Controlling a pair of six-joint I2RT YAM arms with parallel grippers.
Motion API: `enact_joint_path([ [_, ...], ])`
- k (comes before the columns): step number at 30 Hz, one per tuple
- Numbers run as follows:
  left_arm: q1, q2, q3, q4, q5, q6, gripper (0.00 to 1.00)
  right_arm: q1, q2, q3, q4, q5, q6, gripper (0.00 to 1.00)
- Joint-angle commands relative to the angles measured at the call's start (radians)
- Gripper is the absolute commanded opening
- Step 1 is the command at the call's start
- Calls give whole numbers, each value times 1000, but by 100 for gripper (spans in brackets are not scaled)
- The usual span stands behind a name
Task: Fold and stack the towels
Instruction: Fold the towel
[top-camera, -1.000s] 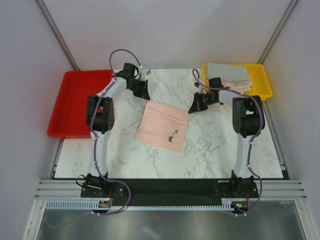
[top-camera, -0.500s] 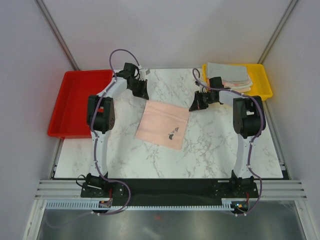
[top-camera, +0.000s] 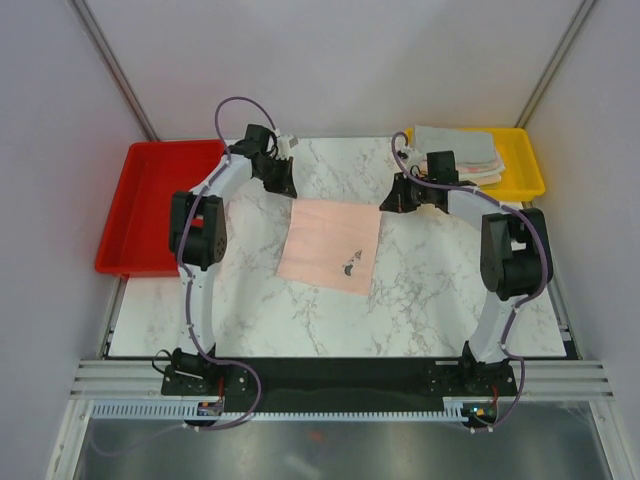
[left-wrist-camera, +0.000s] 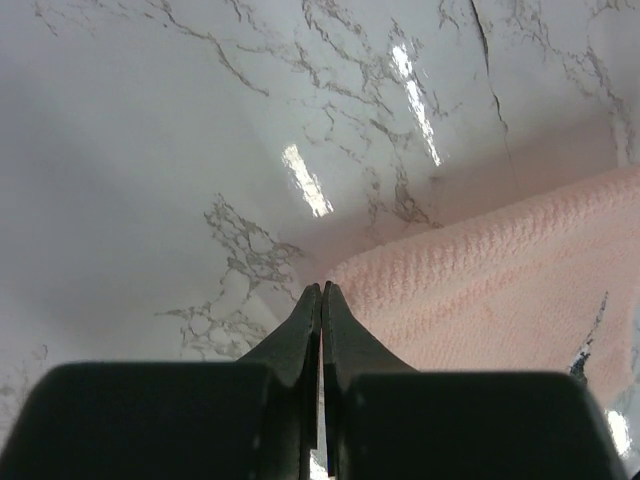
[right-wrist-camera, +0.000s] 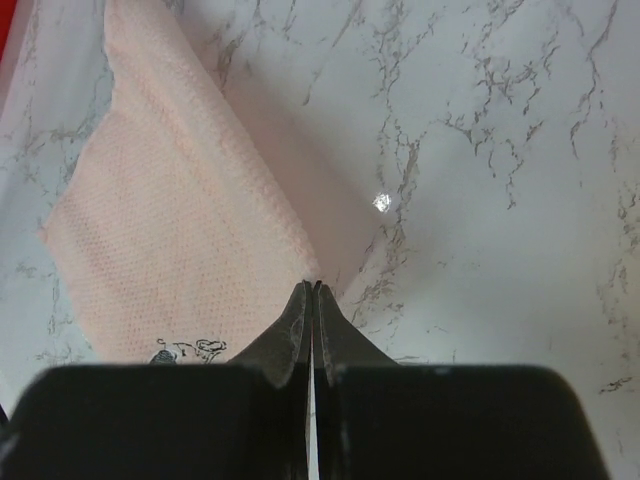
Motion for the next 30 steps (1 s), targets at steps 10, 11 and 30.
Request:
enact_joint_path([
  [10, 2, -265, -202, 151, -16, -84, 2, 23, -171, -105, 50, 59, -17, 0],
  [11, 2, -273, -213, 154, -16, -82, 2, 26, -176, -111, 52, 62, -17, 0],
  [30, 2, -503, -532, 192, -19, -114, 2, 116, -411, -311, 24, 126, 47, 0],
])
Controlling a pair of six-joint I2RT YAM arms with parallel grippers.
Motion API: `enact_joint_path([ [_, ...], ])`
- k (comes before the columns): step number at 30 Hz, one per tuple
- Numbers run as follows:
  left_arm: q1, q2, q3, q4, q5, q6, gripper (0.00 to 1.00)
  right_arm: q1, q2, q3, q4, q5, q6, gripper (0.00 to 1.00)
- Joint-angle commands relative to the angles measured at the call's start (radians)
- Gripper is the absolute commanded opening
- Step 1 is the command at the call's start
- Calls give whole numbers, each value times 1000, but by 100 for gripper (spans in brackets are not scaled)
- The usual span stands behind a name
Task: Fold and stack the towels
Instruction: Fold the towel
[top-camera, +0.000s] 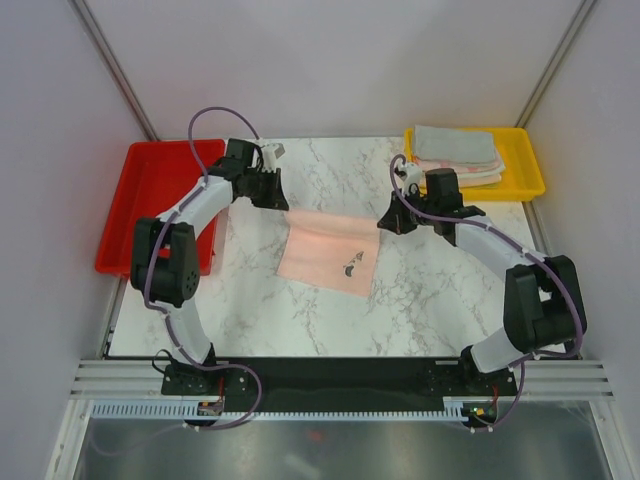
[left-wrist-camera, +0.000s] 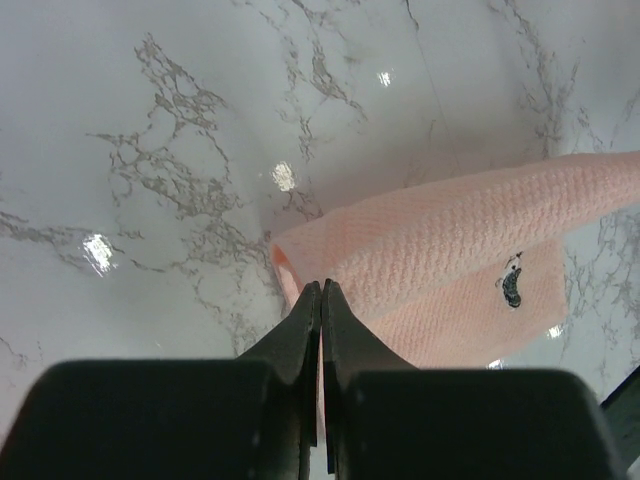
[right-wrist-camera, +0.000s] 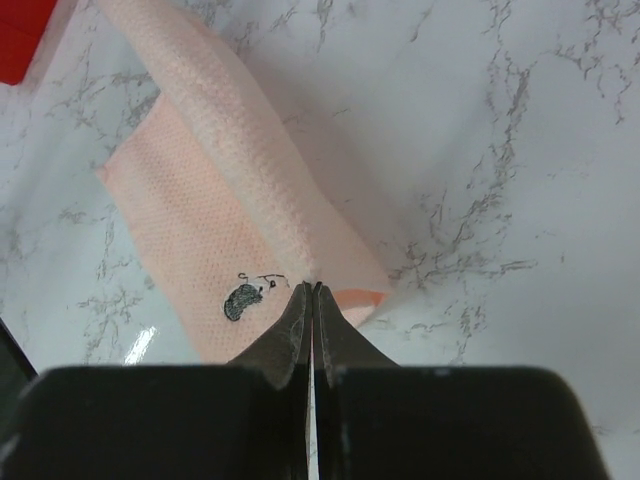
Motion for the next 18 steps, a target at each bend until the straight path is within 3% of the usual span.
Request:
enact_joint_path([
  [1, 4, -92, -57, 27, 7, -47, 2, 26, -48, -33, -9, 32, 20, 0],
  [10, 3, -206, -259, 26, -14, -118, 2, 112, -163, -171, -9, 74, 95, 0],
  [18, 3, -301, -351, -19, -65, -132, 2, 131, -216, -291, -3, 117, 158, 0],
])
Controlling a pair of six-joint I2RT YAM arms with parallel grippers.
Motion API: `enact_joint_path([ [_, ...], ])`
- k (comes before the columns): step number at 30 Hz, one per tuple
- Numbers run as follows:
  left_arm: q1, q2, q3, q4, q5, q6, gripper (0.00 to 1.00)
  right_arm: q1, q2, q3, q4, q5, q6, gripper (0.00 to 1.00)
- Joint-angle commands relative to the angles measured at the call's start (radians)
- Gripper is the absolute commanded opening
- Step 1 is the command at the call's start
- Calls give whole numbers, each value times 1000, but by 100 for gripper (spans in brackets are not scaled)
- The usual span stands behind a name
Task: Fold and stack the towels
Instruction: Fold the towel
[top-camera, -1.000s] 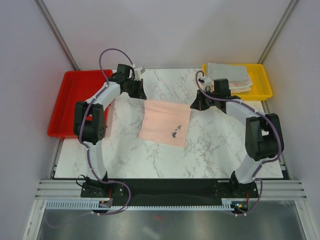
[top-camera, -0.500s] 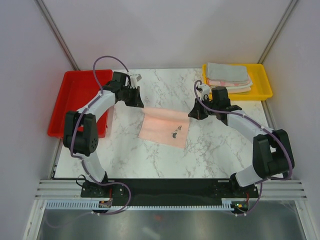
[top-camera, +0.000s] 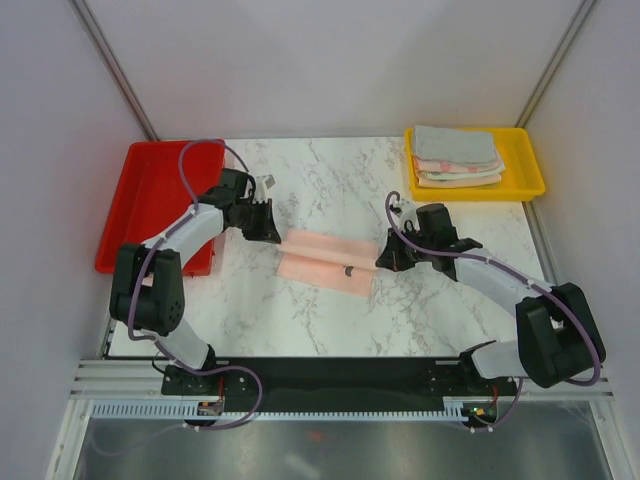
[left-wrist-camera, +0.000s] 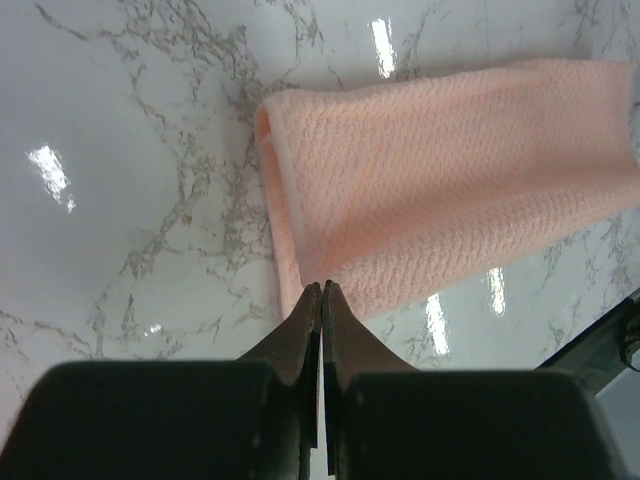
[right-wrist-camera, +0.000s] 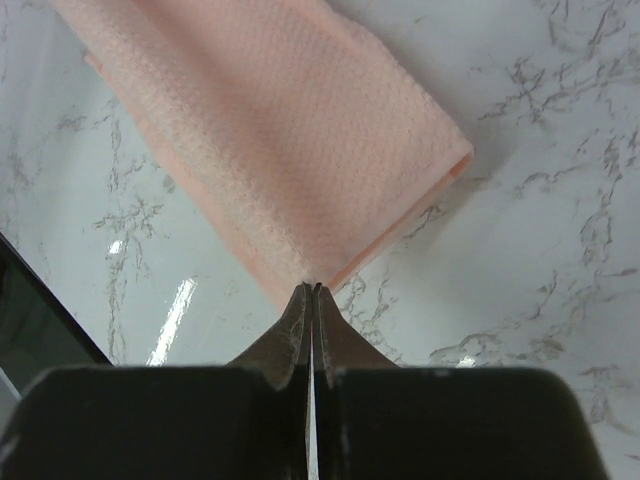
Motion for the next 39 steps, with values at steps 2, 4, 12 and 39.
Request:
enact_joint_path([
  [2, 3, -79, -39, -13, -34, -45, 2, 12, -28, -38, 17, 34, 54, 0],
  [4, 3, -79, -59, -15, -20, -56, 2, 15, -31, -52, 36, 33, 80, 0],
  [12, 1, -68, -88, -30, -32, -70, 2, 35, -72, -130, 94, -1, 121, 0],
  [39, -88, 1, -88, -121, -224, -94, 6, 102, -69, -310, 263, -31, 241, 14],
])
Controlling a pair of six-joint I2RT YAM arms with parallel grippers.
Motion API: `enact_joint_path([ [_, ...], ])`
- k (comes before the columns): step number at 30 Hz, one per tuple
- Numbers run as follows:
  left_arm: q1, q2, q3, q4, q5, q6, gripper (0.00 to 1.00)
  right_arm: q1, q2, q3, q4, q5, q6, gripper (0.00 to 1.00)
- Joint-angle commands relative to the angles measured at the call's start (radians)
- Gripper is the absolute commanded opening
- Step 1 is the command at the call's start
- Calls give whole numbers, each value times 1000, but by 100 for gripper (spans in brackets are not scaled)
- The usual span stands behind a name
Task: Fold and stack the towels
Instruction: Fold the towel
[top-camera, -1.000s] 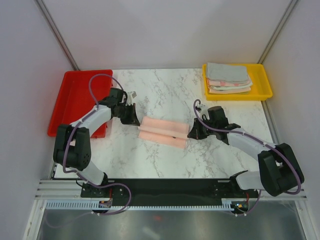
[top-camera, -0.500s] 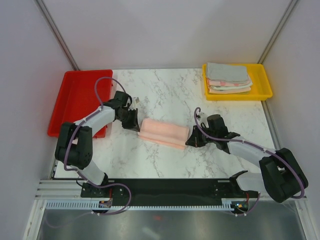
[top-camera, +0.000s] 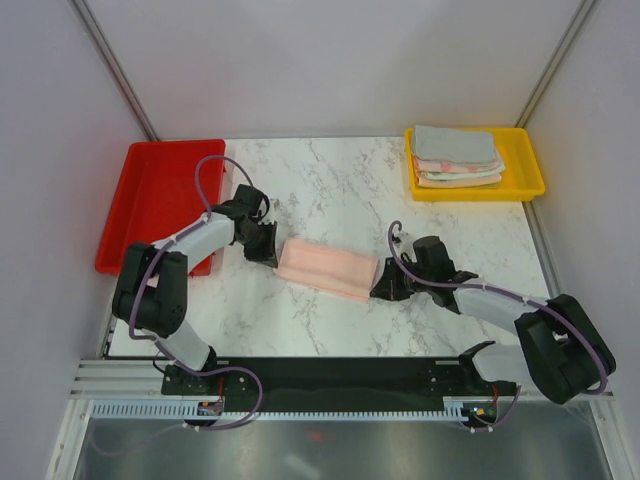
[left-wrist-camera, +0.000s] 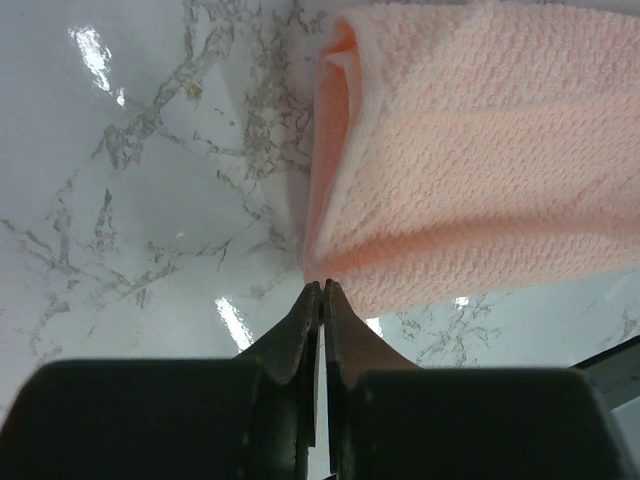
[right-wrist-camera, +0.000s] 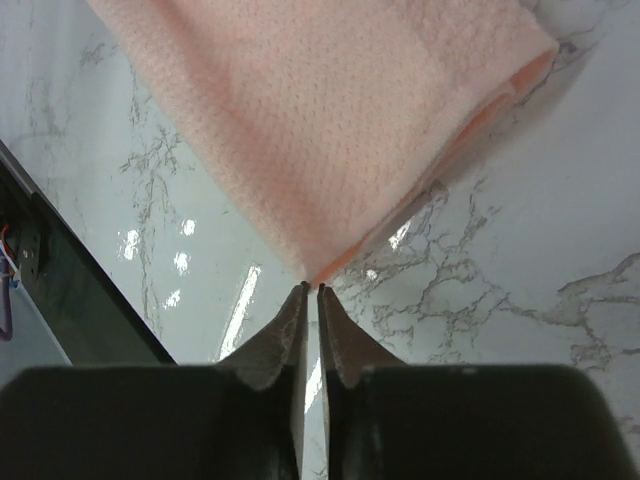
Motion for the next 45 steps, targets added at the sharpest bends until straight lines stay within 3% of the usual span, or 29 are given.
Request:
enact_joint_path([
  [1, 1, 19, 6, -21, -50, -32, 9, 3, 13, -12, 15, -11, 12, 20],
  [2, 0, 8, 8, -23, -43, -34, 16, 4, 3, -12, 5, -10, 18, 32],
  [5, -2, -45, 27, -44, -49, -41, 33, 4, -68, 20, -84, -5, 28, 43],
  [9, 0, -110, 124, -102, -82, -57, 42, 6, -151, 103, -282, 67, 22, 42],
  [11, -2, -139, 168, -115, -72, -98, 45, 4, -158, 140, -287, 46, 42, 36],
  [13, -3, -153, 172, -93, -9, -143, 45, 4, -132, 158, -238, -5, 76, 34],
  [14, -6, -159, 157, -58, 95, -172, 45, 4, -119, 160, -211, -20, 91, 34],
  [17, -23, -139, 49, 78, 169, -241, 44, 8, -51, 149, -54, -80, 183, 33],
  [22, -28, 18, 0, 227, 145, -276, 43, 6, 87, 64, 229, -109, 263, 34],
  [24, -28, 69, 29, 246, 132, -279, 42, 6, 139, 51, 262, -102, 233, 33],
  [29, -28, 160, 115, 247, 76, -287, 41, 6, 227, 25, 245, -2, 151, 33],
  [34, -26, 160, 146, 246, 77, -287, 42, 6, 187, 28, 247, -14, 180, 34],
  [40, -26, 37, 192, 145, 8, -253, 44, 5, 72, 120, 134, -15, 206, 37],
  [45, -65, -35, 155, 28, -45, -295, 43, -5, 156, 206, 115, 33, 174, 35],
])
